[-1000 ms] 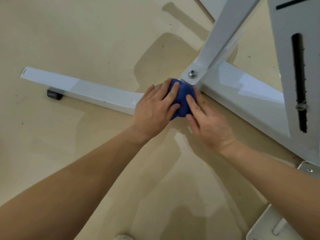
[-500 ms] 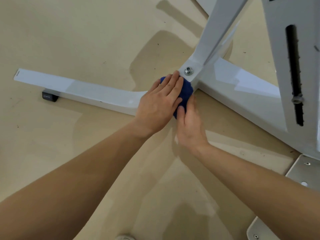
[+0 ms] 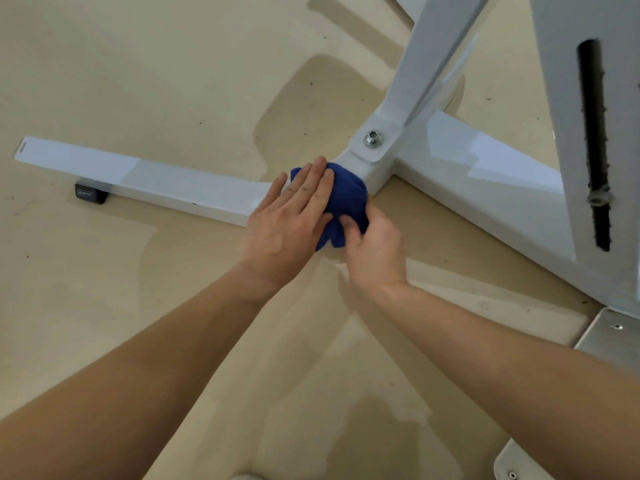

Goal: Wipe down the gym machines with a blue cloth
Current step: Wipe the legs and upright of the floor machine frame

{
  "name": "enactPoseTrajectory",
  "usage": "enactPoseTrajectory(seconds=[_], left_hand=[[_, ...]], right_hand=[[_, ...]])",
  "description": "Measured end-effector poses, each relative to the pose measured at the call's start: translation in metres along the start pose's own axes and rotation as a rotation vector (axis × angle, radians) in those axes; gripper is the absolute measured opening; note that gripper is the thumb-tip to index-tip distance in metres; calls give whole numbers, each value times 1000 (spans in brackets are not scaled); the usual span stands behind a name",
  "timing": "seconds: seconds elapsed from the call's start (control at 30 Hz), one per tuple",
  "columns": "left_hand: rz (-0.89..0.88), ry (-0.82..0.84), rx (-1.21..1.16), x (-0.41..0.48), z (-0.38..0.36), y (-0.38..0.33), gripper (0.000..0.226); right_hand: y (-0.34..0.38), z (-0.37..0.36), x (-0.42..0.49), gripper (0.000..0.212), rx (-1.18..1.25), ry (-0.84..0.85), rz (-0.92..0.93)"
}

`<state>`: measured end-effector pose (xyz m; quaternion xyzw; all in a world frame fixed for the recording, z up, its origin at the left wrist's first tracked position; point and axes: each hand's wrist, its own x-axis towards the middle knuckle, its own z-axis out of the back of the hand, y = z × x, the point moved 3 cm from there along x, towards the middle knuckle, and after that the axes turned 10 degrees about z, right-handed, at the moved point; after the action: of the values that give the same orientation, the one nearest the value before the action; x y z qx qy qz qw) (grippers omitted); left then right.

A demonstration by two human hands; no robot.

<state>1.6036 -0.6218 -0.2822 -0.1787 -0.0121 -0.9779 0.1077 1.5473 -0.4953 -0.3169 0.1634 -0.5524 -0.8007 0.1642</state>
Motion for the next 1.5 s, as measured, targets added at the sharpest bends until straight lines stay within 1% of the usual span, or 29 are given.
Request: enactPoseTrajectory(seconds=[0.03,0.1,0.17,0.23,0.33,0.37,0.43,0.5,0.57,0.6,0.67,0.73,0.8,0.87,0.93,1.0,1.03,1.1,1.17,1.23,1.3,1.4,1.5], left_hand=[[19,5,-3,6,-2,-6,46],[78,23,11,24,-7,-21,52],[146,31,9,40,-10,-31,58],[163,38,4,45,-10,-35,60],[96,37,46,35,-7,-28,55],[81,46,43,32,-6,-23,54],[104,79,-38,27,-1,-13,54],[208,137,-182,25,8,-5,50],[357,175,-269,29,18,2,39],[440,159,-287,32,22,7,35],[566,88,-330,39,34,10,37],[621,48,-486,42,41,-4,37],[629,111,-654,43,40,-27,38],[592,199,-692,47,34,-38,38],[547,284,-602,56,25,-32,35],[509,341,-507,63,18,-25,25],[510,361,-488,65,16,-24,24],[534,404,-474,73,11,-28,39],[558,483,-457,89,6,-33,49],[598,556,-510,112,-2,-35,48],[627,594,-597,132,-6,-33,45],[579,644,-612,135,-6,-26,45],[522,685,-506,102,1,-8,44]], right_hand=[[0,10,7,24,-19,-4,23],[1,30,24,22,-46,-74,71],[2,45,36,28,-81,-166,96],[2,50,39,32,-108,-204,79],[-2,45,29,27,-230,-165,91],[-1,41,24,27,-220,-143,89],[4,39,18,27,-165,-127,115],[16,44,18,29,-127,-137,183],[30,51,22,30,-109,-145,263],[37,53,25,28,-118,-151,307],[48,53,32,23,-154,-166,390],[54,51,37,18,-154,-187,415],[58,51,43,14,-129,-221,406],[59,53,49,11,-138,-228,414],[55,55,51,17,-209,-183,458],[44,59,45,33,-298,-125,505],[36,61,40,39,-331,-105,499],[20,71,32,43,-364,-99,436],[8,81,29,38,-373,-103,368],[2,90,29,31,-402,-109,335],[-1,96,29,26,-423,-105,314],[0,99,25,23,-441,-58,285],[1,99,18,20,-466,11,253]])
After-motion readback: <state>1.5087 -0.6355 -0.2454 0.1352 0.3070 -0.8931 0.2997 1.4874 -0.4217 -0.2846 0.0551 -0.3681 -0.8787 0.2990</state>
